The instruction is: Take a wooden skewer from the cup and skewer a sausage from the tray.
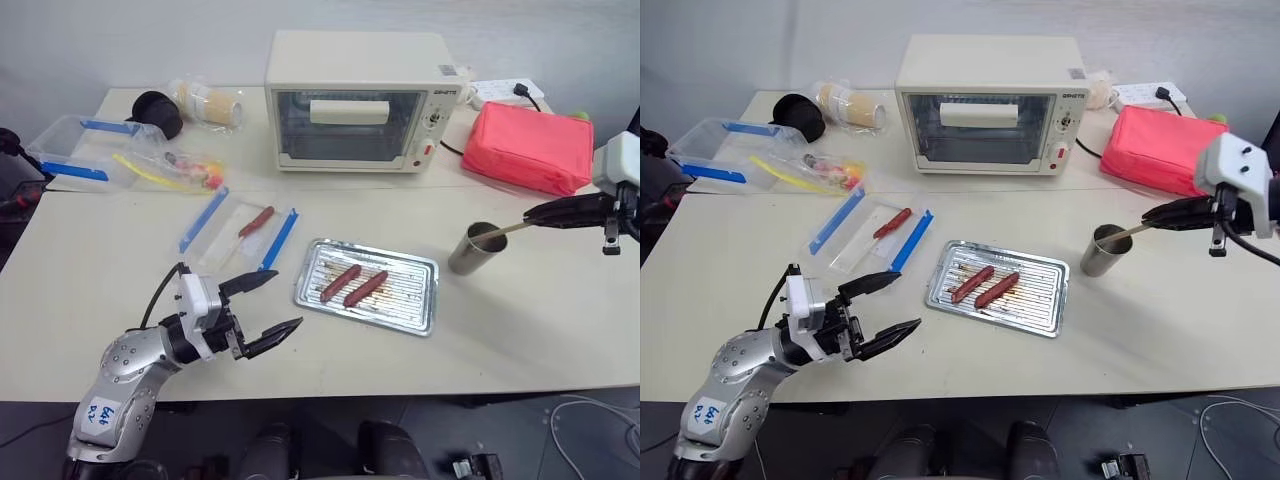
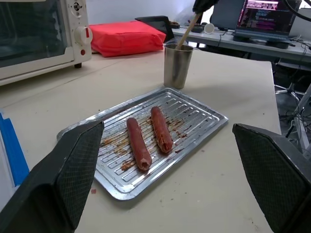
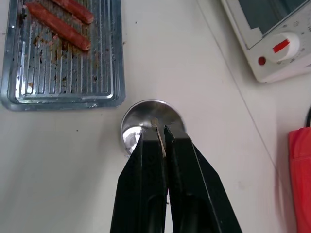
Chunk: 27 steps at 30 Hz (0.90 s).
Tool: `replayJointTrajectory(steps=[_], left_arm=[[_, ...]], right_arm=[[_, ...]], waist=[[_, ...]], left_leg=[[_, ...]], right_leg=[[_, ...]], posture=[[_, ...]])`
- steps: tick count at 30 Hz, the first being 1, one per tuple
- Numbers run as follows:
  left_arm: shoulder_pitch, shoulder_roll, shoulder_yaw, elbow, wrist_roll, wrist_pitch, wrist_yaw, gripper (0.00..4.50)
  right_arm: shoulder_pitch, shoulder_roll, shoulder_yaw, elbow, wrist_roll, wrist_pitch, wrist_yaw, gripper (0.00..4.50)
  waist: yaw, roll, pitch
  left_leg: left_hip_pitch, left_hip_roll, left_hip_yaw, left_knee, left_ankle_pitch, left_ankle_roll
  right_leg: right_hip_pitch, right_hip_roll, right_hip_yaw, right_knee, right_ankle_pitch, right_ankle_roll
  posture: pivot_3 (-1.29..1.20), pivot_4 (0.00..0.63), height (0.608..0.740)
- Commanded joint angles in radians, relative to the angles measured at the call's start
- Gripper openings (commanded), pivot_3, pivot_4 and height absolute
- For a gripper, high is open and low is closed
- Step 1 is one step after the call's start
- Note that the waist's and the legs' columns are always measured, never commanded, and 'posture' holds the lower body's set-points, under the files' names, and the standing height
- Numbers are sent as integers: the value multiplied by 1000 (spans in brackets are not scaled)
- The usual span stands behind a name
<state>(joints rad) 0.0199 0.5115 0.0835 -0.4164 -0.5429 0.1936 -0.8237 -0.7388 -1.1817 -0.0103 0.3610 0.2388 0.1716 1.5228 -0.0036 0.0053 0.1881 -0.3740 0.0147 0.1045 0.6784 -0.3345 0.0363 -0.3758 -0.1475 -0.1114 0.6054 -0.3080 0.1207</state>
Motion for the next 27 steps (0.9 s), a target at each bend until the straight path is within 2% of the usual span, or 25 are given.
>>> replayJointTrajectory(steps=[1, 7, 12, 17, 27], left_arm=[[-8, -1, 3, -4, 2, -25, -11, 4500], [-12, -4, 5, 5, 6, -33, -11, 4500], [-5, -4, 7, 4, 8, -41, -9, 4500], [0, -3, 11, 6, 9, -47, -6, 4500], [10, -11, 5, 2, 15, -54, 1, 4500]], right_arm=[[1, 4, 22, -7, -32, -36, 24, 36], [-12, 66, 40, -6, -61, -67, -37, 36], [-11, 54, 65, -22, -65, -54, 15, 1407], [-40, 40, 94, -17, -92, -83, 50, 3159], [-94, 48, 147, -61, -144, -51, 38, 3159]], waist=[[0, 0, 0], [1, 1, 0], [2, 1, 0], [0, 1, 0], [1, 1, 1]], left_leg=[[0, 0, 0, 0, 0, 0], [0, 0, 1, 0, 0, 0], [-1, 0, 0, 1, 0, 0], [-1, 0, 0, 1, 0, 0], [-1, 0, 0, 1, 0, 0]], right_leg=[[0, 0, 0, 0, 0, 0], [0, 0, -4, 1, 0, 0], [0, 0, -6, 1, 0, 0], [0, 0, -7, 1, 0, 0], [0, 0, -7, 1, 0, 0]], posture=[[0, 150, 740], [0, 150, 740], [0, 150, 740], [0, 150, 740], [0, 150, 740]])
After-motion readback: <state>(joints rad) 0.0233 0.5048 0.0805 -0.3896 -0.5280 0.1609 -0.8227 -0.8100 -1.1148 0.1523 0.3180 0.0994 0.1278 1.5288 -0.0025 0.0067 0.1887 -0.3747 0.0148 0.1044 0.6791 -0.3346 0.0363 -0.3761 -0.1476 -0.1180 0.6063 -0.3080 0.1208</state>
